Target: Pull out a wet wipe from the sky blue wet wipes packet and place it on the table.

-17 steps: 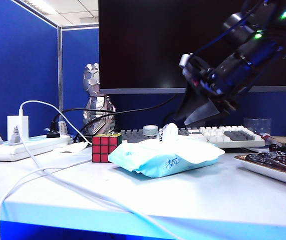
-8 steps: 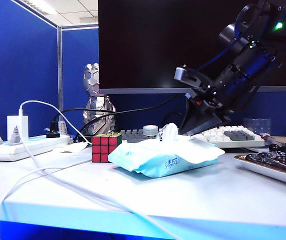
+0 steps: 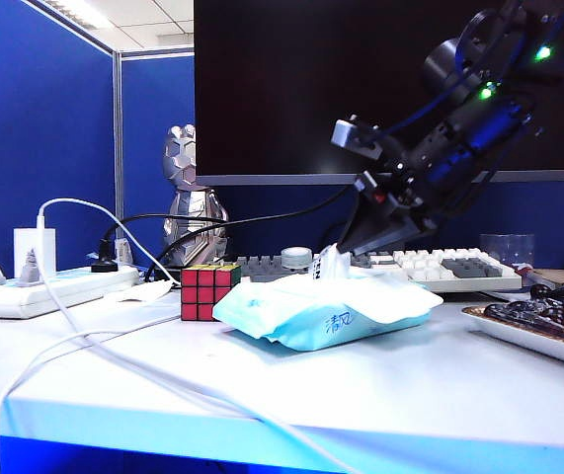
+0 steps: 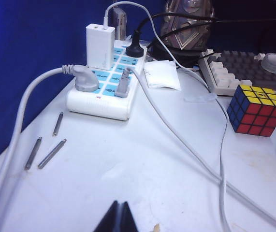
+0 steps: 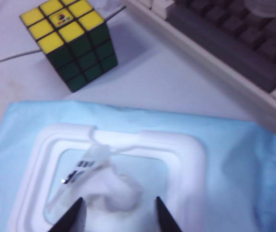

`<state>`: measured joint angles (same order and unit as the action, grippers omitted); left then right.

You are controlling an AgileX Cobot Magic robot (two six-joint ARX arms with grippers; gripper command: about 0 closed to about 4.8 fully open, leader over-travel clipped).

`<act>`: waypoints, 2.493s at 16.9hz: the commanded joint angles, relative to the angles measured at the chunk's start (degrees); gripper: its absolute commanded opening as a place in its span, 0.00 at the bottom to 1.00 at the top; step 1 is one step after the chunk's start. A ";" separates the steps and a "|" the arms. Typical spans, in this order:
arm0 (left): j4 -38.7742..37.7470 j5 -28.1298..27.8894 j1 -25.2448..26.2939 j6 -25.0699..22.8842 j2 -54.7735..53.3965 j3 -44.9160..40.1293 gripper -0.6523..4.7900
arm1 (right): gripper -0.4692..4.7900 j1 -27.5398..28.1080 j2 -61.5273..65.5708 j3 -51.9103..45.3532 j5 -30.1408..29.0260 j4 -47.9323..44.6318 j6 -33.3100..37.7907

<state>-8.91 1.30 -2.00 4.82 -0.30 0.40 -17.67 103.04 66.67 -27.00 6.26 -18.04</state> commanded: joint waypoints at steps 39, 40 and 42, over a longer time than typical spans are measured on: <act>-0.37 -0.02 0.04 0.11 0.20 -0.11 0.12 | 0.08 -1.75 -25.11 14.19 13.86 38.27 0.22; -0.37 0.00 0.04 0.11 0.20 -0.11 0.12 | 0.08 -1.75 -24.98 14.19 13.75 41.57 0.22; -0.37 0.00 0.04 0.11 0.20 -0.11 0.12 | 0.08 -1.75 -24.70 14.19 12.72 47.41 0.22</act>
<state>-8.91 1.28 -2.00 4.82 -0.30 0.40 -19.40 78.39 80.55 -13.65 51.46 -18.02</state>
